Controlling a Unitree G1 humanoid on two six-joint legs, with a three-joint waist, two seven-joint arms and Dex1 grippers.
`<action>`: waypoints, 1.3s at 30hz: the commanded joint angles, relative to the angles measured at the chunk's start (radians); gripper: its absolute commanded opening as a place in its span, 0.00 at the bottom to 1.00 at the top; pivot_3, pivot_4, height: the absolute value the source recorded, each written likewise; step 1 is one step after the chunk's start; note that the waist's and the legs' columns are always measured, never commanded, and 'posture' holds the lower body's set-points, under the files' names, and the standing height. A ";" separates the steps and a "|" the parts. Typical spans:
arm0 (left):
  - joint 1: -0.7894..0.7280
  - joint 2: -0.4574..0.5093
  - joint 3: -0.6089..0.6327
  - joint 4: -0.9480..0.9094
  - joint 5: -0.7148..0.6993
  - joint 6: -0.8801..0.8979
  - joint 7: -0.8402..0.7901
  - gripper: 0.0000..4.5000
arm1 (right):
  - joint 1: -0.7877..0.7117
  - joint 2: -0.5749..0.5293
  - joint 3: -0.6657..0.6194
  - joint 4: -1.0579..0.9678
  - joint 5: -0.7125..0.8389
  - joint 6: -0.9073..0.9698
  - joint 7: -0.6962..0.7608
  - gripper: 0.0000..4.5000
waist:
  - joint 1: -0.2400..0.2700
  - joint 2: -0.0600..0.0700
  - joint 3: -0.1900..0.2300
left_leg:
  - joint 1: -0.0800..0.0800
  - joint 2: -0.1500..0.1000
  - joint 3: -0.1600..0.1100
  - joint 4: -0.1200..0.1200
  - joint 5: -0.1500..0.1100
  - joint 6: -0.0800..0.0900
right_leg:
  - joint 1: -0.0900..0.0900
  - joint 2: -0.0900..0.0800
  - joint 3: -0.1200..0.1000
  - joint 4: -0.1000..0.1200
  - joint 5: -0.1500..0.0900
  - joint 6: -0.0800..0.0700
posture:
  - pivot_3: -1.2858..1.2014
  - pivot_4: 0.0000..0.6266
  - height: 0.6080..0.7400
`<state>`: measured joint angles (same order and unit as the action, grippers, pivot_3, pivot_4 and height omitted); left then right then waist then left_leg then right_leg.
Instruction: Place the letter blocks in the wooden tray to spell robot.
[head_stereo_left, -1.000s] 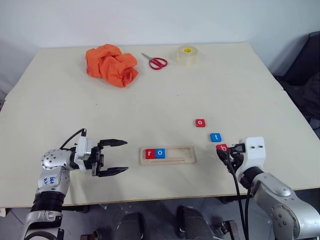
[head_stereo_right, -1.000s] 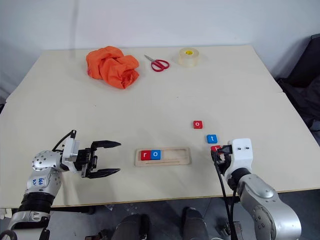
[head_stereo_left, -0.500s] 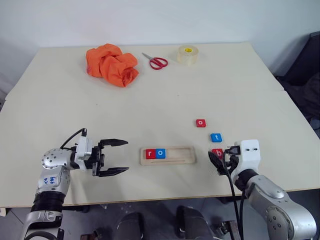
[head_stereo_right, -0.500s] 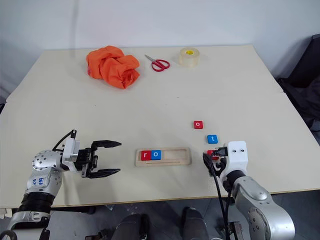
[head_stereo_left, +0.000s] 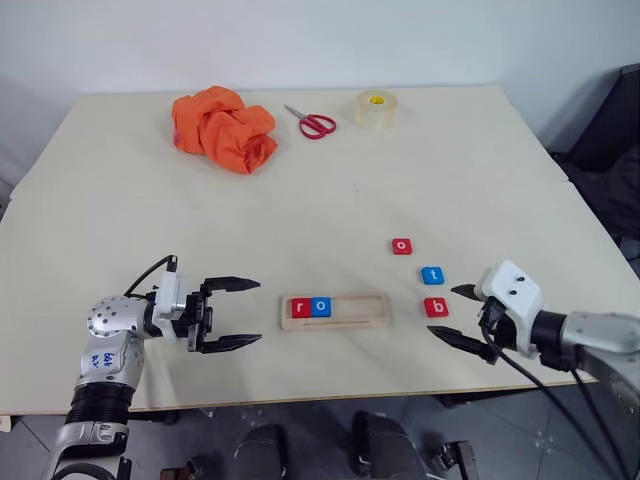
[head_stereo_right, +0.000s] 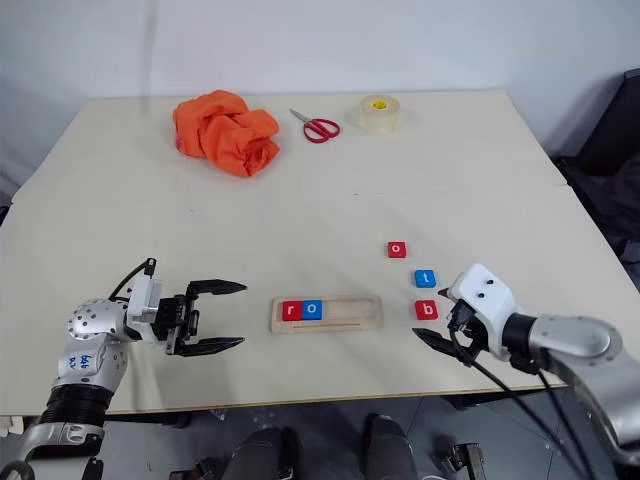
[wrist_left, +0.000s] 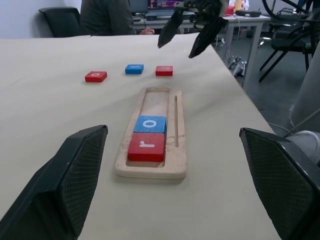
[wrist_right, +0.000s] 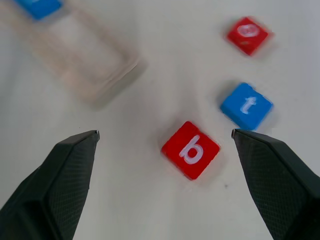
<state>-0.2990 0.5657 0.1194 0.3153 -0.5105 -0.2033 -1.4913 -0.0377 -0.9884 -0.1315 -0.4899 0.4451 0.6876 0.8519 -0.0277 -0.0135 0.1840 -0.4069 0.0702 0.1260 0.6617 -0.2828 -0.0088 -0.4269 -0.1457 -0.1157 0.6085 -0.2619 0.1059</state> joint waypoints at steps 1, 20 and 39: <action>0.034 -0.006 0.012 -0.067 -0.016 0.002 0.024 1.00 | -0.074 -0.056 0.078 0.125 -0.067 -0.132 0.138 0.99 | 0.001 -0.001 0.001 | 0.000 0.000 0.000 0.000 0.000 0.000 | 0.000 0.000 0.000 0.000 0.000 0.000 | 0.52 0.24 1.00; 0.256 0.001 0.058 -0.287 -0.035 0.040 0.157 1.00 | -0.397 0.017 0.349 0.519 -0.286 -0.371 0.407 0.90 | 0.002 -0.002 0.001 | 0.000 0.001 0.002 0.001 -0.001 -0.001 | -0.001 -0.001 0.000 0.000 0.000 0.000 | 0.52 0.24 1.00; 0.092 0.028 0.053 -0.076 -0.014 -0.009 0.042 1.00 | -0.428 0.027 0.233 0.206 -0.161 -0.040 0.347 0.33 | 0.002 -0.002 0.001 | 0.000 0.001 0.002 0.002 -0.001 -0.002 | -0.002 -0.001 0.000 0.003 0.000 0.000 | 0.52 0.24 1.00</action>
<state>-0.1987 0.5891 0.1582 0.2315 -0.5195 -0.1910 -1.4361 -0.4566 -0.9507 0.1374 -0.2274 0.2547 0.6099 1.2109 -0.0255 -0.0152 0.1852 -0.4068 0.0715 0.1283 0.6641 -0.2836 -0.0106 -0.4282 -0.1463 -0.1157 0.6110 -0.2619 0.1054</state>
